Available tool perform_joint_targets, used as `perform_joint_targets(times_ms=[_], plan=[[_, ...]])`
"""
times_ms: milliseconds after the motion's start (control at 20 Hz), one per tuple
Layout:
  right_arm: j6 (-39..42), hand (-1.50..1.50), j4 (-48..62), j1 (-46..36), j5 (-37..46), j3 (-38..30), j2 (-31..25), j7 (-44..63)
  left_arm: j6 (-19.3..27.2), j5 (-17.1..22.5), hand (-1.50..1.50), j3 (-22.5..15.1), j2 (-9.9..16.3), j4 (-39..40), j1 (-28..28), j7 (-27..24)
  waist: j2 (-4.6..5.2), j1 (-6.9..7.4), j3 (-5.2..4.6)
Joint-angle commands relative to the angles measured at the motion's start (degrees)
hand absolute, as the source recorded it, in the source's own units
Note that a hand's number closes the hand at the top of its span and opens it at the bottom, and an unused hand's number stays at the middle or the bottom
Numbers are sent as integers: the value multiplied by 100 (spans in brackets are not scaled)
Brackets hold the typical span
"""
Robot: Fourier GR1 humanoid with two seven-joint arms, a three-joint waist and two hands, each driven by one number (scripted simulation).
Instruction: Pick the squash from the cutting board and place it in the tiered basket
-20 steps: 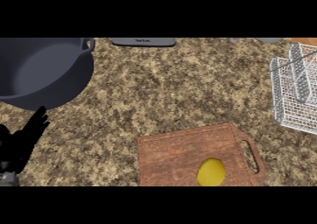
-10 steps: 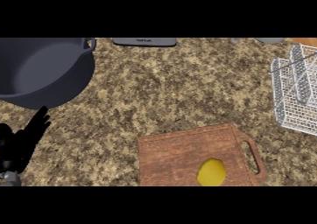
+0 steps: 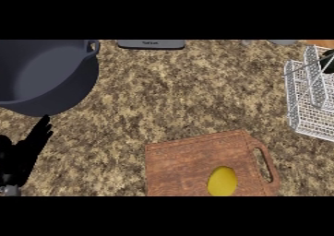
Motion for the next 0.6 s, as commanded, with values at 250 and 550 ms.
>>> perform_joint_targets(times_ms=[250, 550], plan=[[-112, -150, -216, -283, -970, -1096, -864, 343, -14, 50, 0, 97, -9, 200, 10, -41, -46, -164, 5], [473, -150, -197, -169, -2020, -2088, -1331, 402, 41, 83, 0, 178, 20, 35, 87, 117, -102, -270, 10]])
